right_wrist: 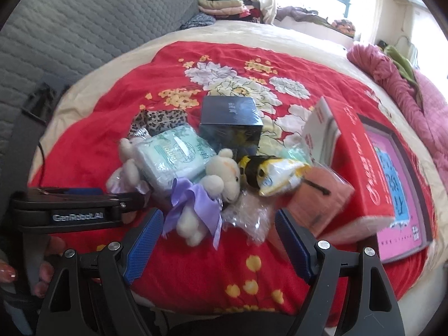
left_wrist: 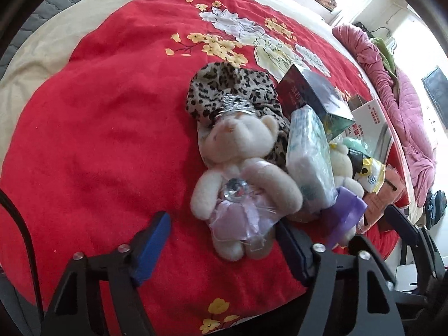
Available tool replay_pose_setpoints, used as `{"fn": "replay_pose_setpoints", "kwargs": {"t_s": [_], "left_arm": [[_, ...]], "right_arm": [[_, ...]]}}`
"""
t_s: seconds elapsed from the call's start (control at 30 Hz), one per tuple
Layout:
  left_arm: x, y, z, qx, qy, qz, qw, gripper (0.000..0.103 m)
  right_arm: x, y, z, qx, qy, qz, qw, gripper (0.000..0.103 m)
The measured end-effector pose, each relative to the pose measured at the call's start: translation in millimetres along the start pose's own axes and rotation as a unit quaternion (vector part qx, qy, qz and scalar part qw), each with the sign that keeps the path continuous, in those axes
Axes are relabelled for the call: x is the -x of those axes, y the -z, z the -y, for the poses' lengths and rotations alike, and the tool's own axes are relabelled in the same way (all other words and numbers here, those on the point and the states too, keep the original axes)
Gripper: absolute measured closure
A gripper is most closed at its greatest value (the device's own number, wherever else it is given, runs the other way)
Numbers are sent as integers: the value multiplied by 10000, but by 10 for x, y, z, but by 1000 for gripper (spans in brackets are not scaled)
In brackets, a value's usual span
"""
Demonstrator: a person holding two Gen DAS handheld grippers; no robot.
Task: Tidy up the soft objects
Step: 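Grasp the crowned white teddy bear with the left tool while the right grasps the purple-bow bear, then carry both held bears up and over toward the tray with the pink book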
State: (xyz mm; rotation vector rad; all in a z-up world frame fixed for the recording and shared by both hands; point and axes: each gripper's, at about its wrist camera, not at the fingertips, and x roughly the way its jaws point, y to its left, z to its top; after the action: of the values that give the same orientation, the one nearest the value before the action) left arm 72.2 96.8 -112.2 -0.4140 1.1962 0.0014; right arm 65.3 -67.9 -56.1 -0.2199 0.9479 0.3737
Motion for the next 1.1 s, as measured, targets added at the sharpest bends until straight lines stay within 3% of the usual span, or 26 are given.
{"fn": "replay_pose_setpoints", "kwargs": {"t_s": [0.2, 0.4, 0.5, 0.57, 0.63, 0.73, 1.1], "left_arm": [[26, 15, -83, 109, 150, 54, 9998, 36], [-37, -31, -70, 116, 124, -19, 9999, 36], [-75, -48, -46, 124, 67, -54, 9999, 36], [-95, -61, -27, 124, 69, -69, 9999, 42], [-131, -94, -6, 127, 155, -118, 9997, 56], [-152, -108, 6, 113, 167, -131, 9997, 64], [93, 57, 76, -22, 267, 68, 9996, 67]], "right_arm": [[-202, -29, -191, 381, 96, -106, 9992, 38], [-364, -26, -175, 428, 231, -259, 9985, 70], [-314, -23, -90, 286, 103, -163, 9994, 74], [-242, -17, -27, 183, -35, -81, 9998, 76], [-170, -5, 14, 42, -161, -27, 9999, 76], [-71, -1, 122, -247, -359, 92, 9990, 76], [142, 18, 241, -561, -638, 326, 9959, 77]]}}
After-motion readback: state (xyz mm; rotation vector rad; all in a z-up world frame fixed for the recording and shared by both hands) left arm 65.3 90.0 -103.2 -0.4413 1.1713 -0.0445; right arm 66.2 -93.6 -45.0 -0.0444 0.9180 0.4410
